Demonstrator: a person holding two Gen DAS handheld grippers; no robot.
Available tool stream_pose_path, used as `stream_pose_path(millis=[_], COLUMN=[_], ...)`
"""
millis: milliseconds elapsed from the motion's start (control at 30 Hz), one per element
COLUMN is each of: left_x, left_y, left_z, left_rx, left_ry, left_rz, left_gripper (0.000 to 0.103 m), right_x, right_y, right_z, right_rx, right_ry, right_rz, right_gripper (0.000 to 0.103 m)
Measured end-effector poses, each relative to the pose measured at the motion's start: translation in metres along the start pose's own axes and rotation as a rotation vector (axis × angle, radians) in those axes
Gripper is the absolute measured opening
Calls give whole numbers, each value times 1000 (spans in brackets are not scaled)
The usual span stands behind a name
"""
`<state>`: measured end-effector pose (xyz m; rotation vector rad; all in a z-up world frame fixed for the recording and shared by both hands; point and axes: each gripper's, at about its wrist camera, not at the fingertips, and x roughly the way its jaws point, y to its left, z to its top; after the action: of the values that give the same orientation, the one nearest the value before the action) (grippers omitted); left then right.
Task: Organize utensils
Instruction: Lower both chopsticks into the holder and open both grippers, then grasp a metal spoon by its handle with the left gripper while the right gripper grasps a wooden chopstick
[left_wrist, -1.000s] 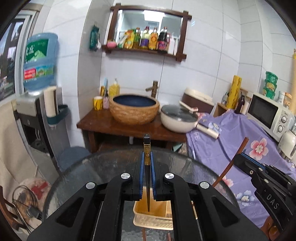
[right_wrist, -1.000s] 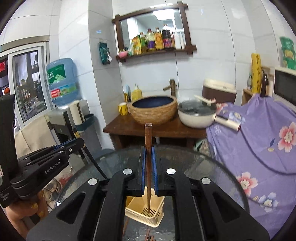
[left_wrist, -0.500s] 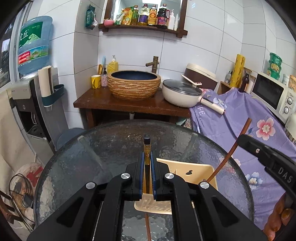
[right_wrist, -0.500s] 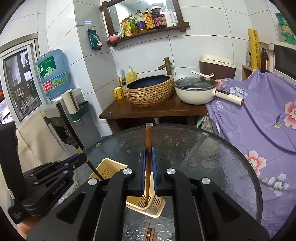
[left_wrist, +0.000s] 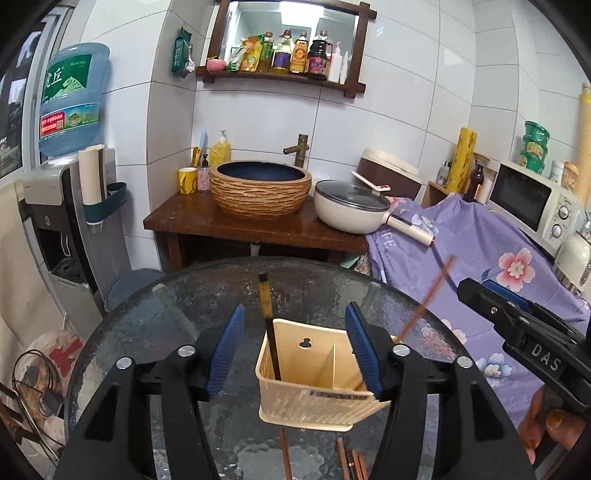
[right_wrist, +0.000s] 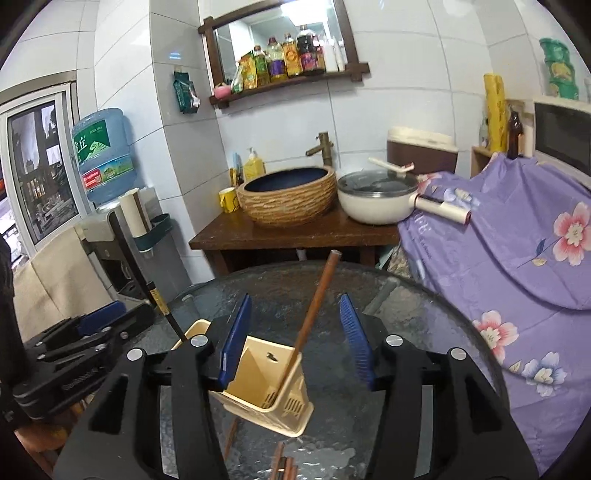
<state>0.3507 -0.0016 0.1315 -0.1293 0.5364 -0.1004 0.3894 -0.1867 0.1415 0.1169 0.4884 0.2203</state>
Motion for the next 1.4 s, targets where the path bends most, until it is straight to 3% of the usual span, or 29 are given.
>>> stream_pose_path(millis=[167, 300, 433, 567, 667, 900, 1033, 1400], left_x=[-34, -57, -64, -66, -62, -56, -48, -39], left_y=[7, 20, 40, 59, 68, 62, 59, 44], left_z=[-27, -65, -105, -147, -176, -224, -232, -232], left_rx=[-8, 11, 18, 19, -7, -34, -44, -26], left_ry=[-34, -4, 81, 148, 235, 342, 361, 354], left_rz=[-14, -17, -1, 38, 10, -49, -41, -42], left_gripper=[87, 92, 92, 86, 72, 58, 53, 52], right_x=[-36, -57, -62, -56, -43, -24, -18, 7], right_y=[4, 10, 15, 16, 18, 14, 12, 1], right_z=[-20, -50, -95, -137, -169, -216, -229, -247], right_rx=[-44, -86, -137, -177, -180, -138, -130, -61], right_ry=[-39, -30, 56, 132, 219, 326, 357, 460], right_rz=[33, 61, 90, 81, 96, 109, 99, 71], right_gripper=[56, 60, 60, 60, 60, 50, 47, 31])
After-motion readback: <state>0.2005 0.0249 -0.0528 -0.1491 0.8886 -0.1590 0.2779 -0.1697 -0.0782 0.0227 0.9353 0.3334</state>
